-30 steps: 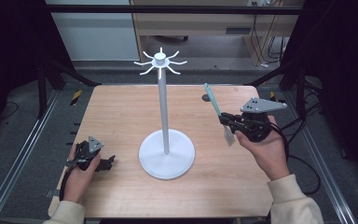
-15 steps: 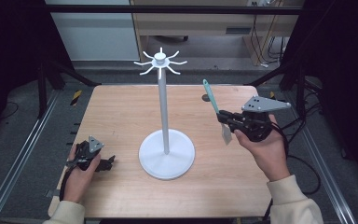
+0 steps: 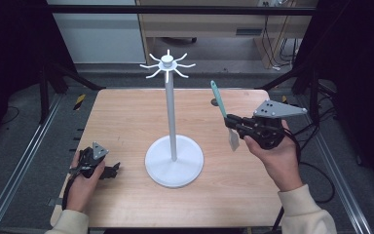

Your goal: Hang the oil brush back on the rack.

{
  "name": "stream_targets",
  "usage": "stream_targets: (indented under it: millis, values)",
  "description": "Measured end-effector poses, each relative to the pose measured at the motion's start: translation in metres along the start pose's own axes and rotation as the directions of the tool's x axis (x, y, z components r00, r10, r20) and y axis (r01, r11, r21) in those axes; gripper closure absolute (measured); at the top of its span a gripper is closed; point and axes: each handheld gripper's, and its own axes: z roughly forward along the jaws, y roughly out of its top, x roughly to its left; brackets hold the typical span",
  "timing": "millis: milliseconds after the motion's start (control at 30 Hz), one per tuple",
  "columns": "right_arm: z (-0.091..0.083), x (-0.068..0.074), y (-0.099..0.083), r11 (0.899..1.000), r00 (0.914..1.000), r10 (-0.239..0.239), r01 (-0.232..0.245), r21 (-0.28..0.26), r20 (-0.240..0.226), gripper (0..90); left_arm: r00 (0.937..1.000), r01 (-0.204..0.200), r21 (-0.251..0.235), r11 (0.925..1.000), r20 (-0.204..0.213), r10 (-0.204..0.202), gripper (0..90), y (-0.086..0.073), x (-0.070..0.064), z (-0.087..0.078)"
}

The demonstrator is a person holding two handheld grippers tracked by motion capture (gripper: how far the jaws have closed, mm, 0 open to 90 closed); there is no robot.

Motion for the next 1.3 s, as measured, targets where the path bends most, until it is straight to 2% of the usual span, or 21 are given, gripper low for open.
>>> stream_targets:
  millis: [300, 567, 700, 1067, 1300]
  values:
    - [-0.002, 0.004, 0.005, 1.000, 0.9999, 0.004, -0.004, -0.030, -0.013, 82.3, 1.0000, 0.000, -0.003, 1.0000, 0.001, 0.000, 3.0, 0.000, 0.000, 0.000]
    - [-0.005, 0.009, 0.011, 0.997, 0.9987, 0.021, -0.025, -0.078, -0.046, 82.3, 1.0000, -0.001, 0.000, 1.0000, 0.002, 0.001, 3.0, 0.000, 0.000, 0.000]
    - [-0.006, 0.013, 0.015, 0.996, 0.9981, 0.016, -0.021, -0.092, -0.059, 82.3, 1.0000, -0.001, -0.002, 1.0000, 0.001, 0.001, 3.0, 0.000, 0.000, 0.000]
    - [-0.001, 0.033, 0.029, 0.992, 0.9943, -0.015, 0.002, -0.125, -0.106, 82.2, 1.0000, -0.002, 0.000, 1.0000, 0.005, 0.002, 3.0, 0.000, -0.001, 0.000]
    - [0.002, 0.036, 0.032, 0.992, 0.9917, -0.021, 0.005, -0.124, -0.127, 82.2, 1.0000, -0.002, -0.002, 1.0000, 0.003, 0.002, 3.0, 0.000, -0.001, 0.000]
